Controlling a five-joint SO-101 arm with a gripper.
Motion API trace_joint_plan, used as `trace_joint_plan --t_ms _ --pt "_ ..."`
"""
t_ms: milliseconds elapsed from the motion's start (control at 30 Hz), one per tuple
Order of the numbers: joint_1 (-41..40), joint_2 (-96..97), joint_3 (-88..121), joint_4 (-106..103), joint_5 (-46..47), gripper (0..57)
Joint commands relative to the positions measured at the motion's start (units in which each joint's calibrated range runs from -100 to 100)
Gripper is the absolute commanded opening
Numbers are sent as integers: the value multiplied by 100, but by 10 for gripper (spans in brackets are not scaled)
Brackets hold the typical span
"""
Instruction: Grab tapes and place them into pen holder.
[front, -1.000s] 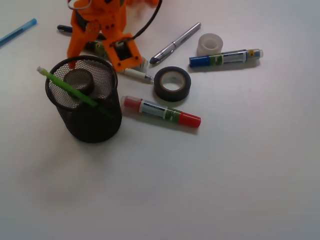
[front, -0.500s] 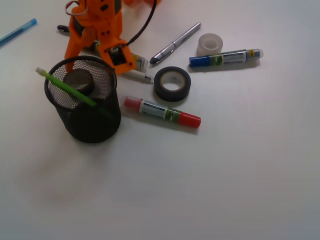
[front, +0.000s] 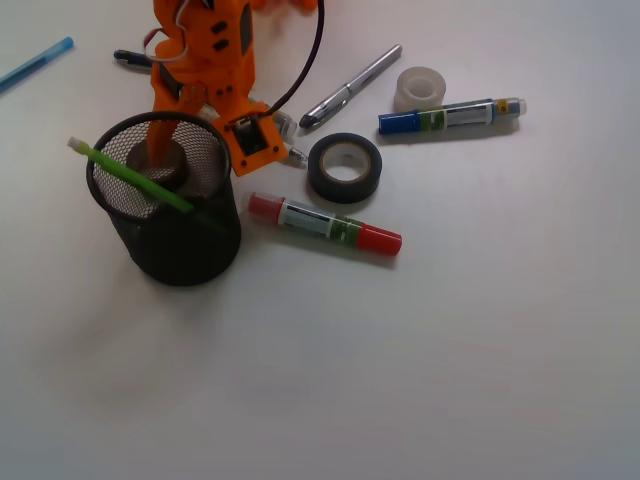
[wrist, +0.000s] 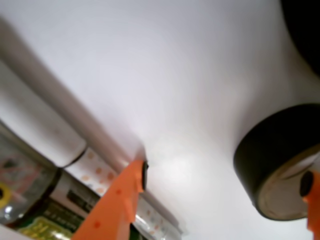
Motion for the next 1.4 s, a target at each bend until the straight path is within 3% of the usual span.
trace_joint_plan --t_ms 0,267,667,1033,1367 --pt "10 9 -57 55 0 301" --pt "10 9 -57 73 20 0" --pt "10 -255 -30 239 24 2" --pt "115 -2813 -21 930 317 2" --pt "78 -4114 52 283 464 2"
